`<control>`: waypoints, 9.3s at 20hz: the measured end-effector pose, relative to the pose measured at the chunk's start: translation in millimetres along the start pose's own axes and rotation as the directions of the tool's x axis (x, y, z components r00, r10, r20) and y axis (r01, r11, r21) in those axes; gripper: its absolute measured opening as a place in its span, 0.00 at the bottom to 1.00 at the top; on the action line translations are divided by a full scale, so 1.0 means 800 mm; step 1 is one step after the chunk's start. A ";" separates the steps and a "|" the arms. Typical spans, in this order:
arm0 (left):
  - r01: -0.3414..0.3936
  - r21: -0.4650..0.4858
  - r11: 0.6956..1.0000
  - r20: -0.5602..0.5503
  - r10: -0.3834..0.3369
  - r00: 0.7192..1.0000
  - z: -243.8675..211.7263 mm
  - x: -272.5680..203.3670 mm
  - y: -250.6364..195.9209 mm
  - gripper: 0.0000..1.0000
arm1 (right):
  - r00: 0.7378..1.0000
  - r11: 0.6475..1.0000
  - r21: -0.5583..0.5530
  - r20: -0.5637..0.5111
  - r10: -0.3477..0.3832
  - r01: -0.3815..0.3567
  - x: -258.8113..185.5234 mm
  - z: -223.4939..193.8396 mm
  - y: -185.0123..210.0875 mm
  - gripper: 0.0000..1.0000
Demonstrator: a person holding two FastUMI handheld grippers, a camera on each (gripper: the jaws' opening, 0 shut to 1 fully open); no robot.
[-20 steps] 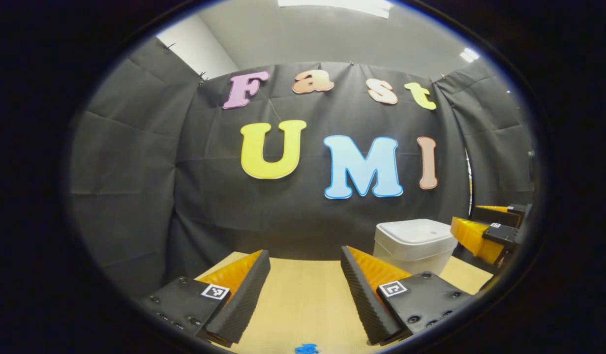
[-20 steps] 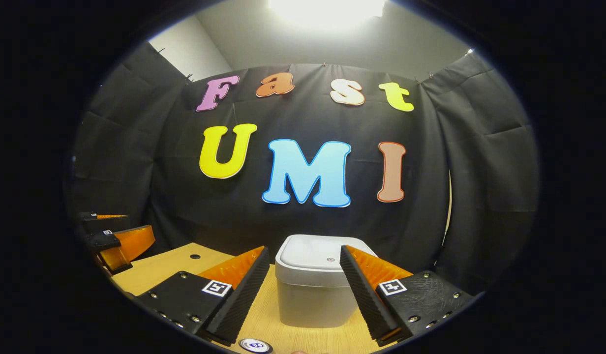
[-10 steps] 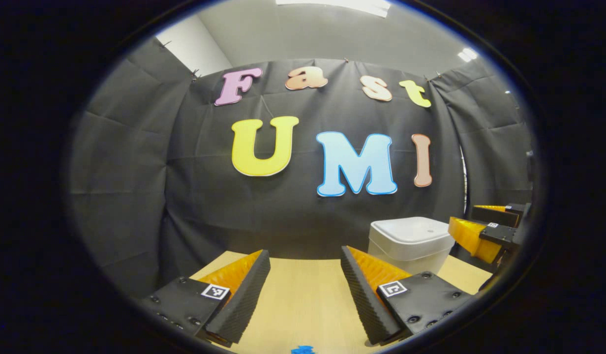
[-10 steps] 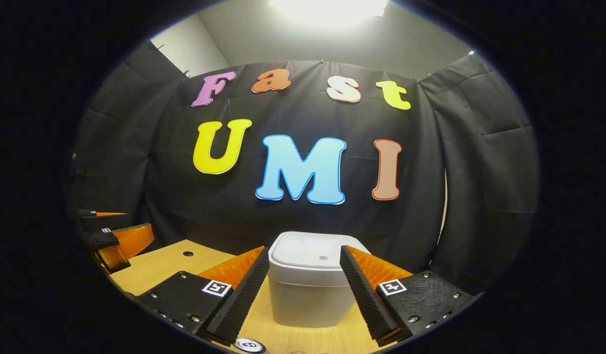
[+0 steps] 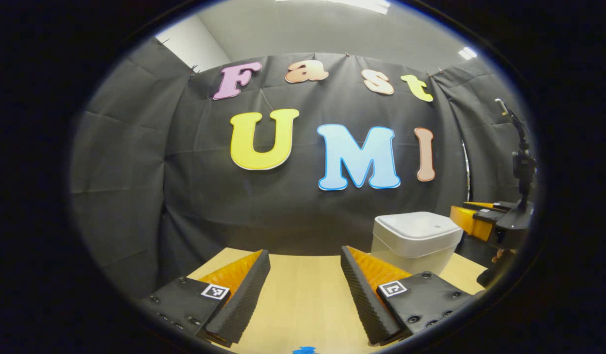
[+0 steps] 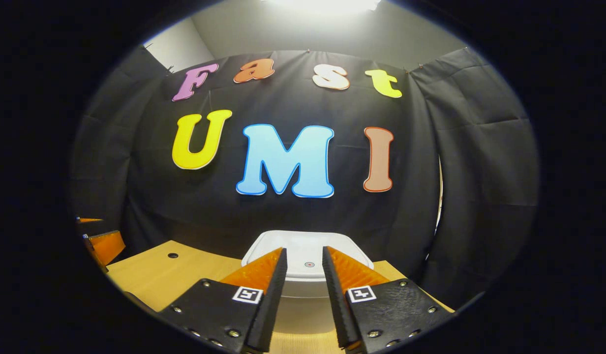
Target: Press the lid of the desktop garbage bin to open it, pick up the crumpled paper on the desktop and throw it into the bin, then pick up the pop can on the desktop and drop it into the bin, and finally close the garbage bin lid.
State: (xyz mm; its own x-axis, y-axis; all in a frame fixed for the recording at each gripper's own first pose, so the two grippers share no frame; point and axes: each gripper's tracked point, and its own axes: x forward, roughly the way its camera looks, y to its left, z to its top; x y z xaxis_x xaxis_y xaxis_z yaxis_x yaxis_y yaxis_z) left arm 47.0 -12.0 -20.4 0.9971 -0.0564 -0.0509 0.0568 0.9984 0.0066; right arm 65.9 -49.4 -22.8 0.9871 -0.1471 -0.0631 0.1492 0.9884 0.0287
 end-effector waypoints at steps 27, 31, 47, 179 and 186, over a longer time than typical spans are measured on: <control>0.017 0.016 1.000 -0.001 -0.017 1.000 0.001 0.018 -0.005 0.93 | 0.982 0.998 0.054 -0.183 0.055 -0.046 0.067 -0.056 -0.003 0.02; 0.024 0.012 1.000 0.005 -0.024 1.000 0.003 0.015 -0.011 0.96 | 0.987 0.999 -0.014 -0.152 0.047 -0.050 0.065 -0.060 -0.003 0.03; -0.026 -0.016 1.000 0.009 0.027 1.000 0.001 -0.021 0.007 0.94 | 0.999 0.997 -0.057 -0.017 0.049 -0.050 0.032 0.004 0.002 0.02; 0.366 -0.011 0.931 -0.055 -0.366 0.929 0.008 0.111 -0.239 0.96 | 0.995 0.999 -0.023 -0.102 0.020 -0.023 -0.146 -0.037 -0.054 0.94; 0.299 0.017 0.954 -0.016 -0.298 0.954 0.024 0.058 -0.181 0.95 | 0.973 0.987 -0.012 -0.165 0.159 -0.163 -0.143 -0.078 0.011 0.95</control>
State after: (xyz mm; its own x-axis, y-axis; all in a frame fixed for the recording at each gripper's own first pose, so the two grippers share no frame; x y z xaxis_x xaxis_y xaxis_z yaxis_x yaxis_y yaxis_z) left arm 85.7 -159.2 -4.7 0.9338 -0.3515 -0.0666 0.3528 0.9357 0.0077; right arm -49.6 -21.8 -77.6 0.9750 0.0201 -0.2214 -0.0145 0.9995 0.0270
